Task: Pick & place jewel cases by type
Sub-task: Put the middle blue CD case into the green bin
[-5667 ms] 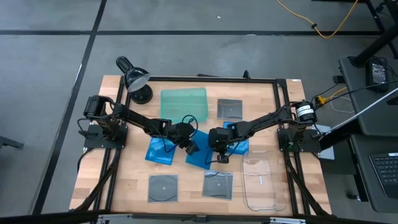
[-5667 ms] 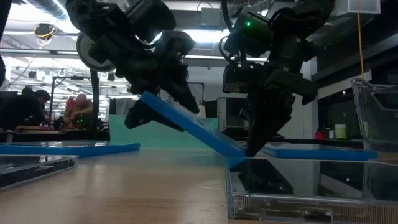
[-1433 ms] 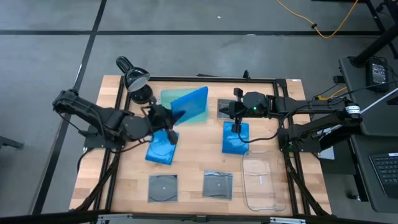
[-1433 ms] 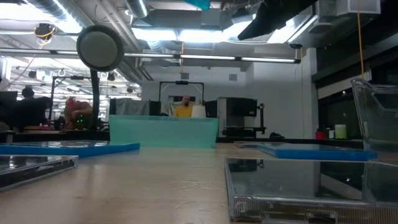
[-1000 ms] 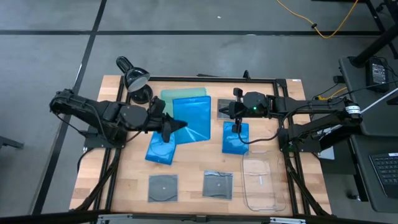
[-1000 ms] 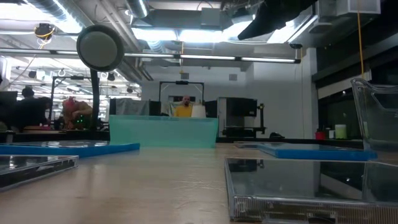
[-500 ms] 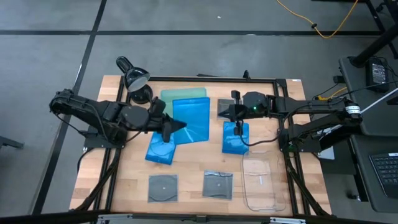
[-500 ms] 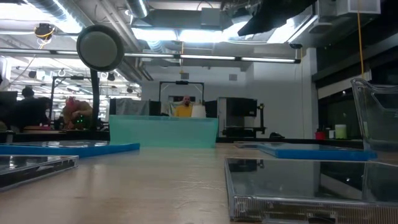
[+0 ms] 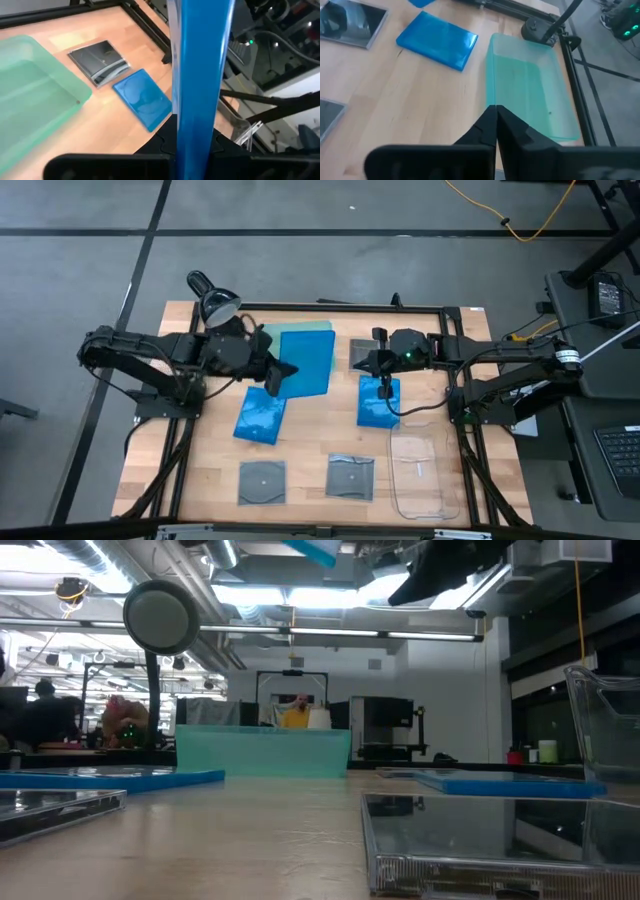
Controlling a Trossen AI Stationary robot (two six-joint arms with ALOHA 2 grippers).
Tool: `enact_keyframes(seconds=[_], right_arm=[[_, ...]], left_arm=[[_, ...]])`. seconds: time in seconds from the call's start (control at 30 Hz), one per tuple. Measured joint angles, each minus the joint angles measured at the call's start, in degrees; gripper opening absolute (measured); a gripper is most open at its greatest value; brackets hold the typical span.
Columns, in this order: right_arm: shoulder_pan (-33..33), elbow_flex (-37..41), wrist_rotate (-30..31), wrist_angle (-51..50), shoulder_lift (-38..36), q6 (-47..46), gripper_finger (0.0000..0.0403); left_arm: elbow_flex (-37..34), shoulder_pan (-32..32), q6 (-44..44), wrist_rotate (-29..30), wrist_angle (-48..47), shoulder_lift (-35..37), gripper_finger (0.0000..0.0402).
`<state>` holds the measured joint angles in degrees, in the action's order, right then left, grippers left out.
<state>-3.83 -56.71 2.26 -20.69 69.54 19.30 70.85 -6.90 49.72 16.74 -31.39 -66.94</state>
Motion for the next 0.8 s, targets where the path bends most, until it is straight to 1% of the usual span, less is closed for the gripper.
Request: enact_keyframes(seconds=[0.1,0.2,0.33,0.47,0.53,0.63,0.8], right_arm=[[0.0,0.0,0.0,-1.87,0.0,0.51,0.0005],[0.0,0.0,0.0,-2.52,0.0,0.51,0.0011],[0.0,0.01,0.0,-3.26,0.0,0.5,0.002],[0.0,0.0,0.02,-4.04,0.0,0.51,0.0009],[-0.1,0.02,0.01,-4.47,0.0,0.59,0.0005],[-0.64,0.02,0.02,-5.16,0.0,0.66,0.0009],[-1.74,0.02,0.02,-5.62,0.0,0.56,0.002]], left_arm=[[0.0,4.18,-2.79,-5.77,-1.53,0.0,0.0013],[0.0,8.89,-5.77,-10.97,-4.56,0.0,0.0013],[0.0,15.45,-10.0,-14.42,-8.49,0.0,0.0013],[0.0,21.8,-14.83,-15.02,-10.13,-0.21,0.0013],[0.0,24.74,-17.18,-16.22,-11.15,-0.75,0.0013],[0.0,28.86,-20.71,-20.22,-12.07,-1.98,0.0013],[0.0,33.74,-27.58,-27.37,-12.69,-5.94,0.0013]])
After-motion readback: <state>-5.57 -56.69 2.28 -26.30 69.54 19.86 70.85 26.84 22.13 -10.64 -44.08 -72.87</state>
